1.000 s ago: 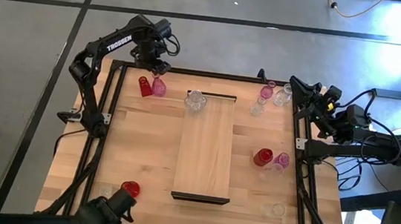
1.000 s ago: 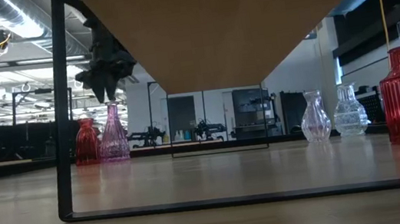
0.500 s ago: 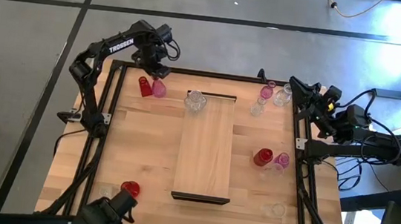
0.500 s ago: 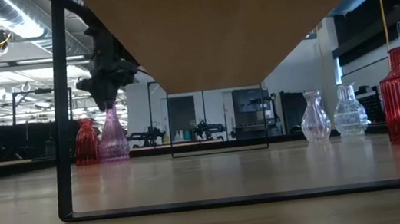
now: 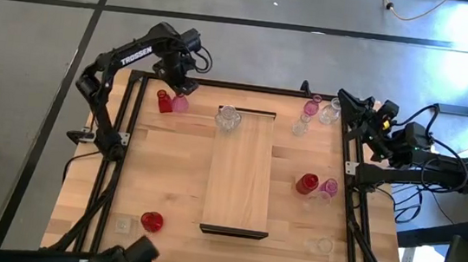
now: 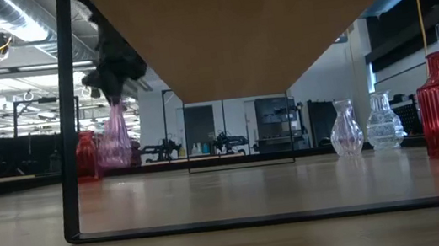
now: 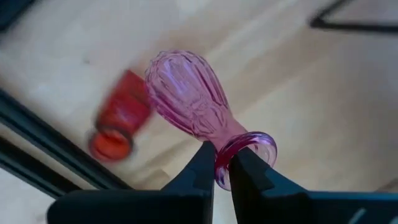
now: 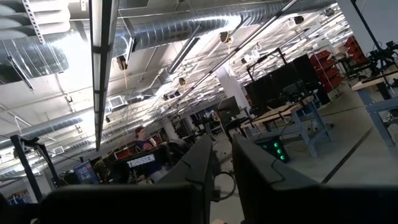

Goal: Sort vases onto shelf
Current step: Put the pink vase on the shelf

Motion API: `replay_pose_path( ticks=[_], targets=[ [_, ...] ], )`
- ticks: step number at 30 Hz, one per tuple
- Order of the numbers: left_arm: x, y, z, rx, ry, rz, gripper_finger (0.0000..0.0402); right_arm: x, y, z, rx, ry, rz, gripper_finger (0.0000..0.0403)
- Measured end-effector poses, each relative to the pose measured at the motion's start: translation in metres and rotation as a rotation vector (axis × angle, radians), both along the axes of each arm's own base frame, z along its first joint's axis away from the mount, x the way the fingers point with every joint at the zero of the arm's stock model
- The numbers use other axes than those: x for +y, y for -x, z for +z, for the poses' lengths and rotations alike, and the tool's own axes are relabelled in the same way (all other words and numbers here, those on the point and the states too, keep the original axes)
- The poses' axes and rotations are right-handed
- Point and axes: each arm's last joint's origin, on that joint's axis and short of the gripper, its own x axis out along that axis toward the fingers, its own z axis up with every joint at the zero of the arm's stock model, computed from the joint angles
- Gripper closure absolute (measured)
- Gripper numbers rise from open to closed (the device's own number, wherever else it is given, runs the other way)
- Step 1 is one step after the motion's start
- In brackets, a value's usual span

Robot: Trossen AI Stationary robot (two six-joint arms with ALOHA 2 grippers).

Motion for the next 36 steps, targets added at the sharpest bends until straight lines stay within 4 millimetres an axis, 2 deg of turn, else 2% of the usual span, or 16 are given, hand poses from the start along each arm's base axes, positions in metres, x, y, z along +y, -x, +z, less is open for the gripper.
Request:
replay_pose_path(
  ticks=[4, 10, 17, 20, 23, 29, 32, 36],
  targets=[
    [-0.026, -0.003, 0.024, -0.074, 0.034, -0.036, 0.0383, 0.0, 0.0, 0.0, 0.002, 0.0, -0.001, 0.0349],
    [-0.079, -0.004, 0.062, -0.334, 0.168, -0.064, 0.0383, 0.0, -0.001, -0.001, 0.011, -0.004, -0.008, 0.0349],
    [-0.149, -0.006, 0.089, -0.347, 0.235, -0.053, 0.0383, 0.0, -0.006, -0.003, 0.035, -0.005, -0.008, 0.0349],
    [-0.176, -0.014, 0.098, -0.334, 0.254, -0.074, 0.0383, -0.001, -0.011, -0.005, 0.054, -0.005, -0.008, 0.0349],
    [-0.195, -0.027, 0.111, -0.373, 0.255, -0.093, 0.0383, -0.001, -0.015, -0.007, 0.066, -0.014, -0.004, 0.0349],
    [-0.206, -0.066, 0.13, -0.426, 0.164, -0.125, 0.0383, 0.0, -0.023, -0.01, 0.081, -0.019, 0.03, 0.0349],
    [-0.203, -0.084, 0.127, -0.395, 0.136, -0.151, 0.0383, 0.0, -0.025, -0.01, 0.075, -0.027, 0.051, 0.0349],
    [-0.196, -0.109, 0.114, -0.363, 0.132, -0.188, 0.0383, 0.0, -0.025, -0.01, 0.074, -0.024, 0.058, 0.0349]
  ],
)
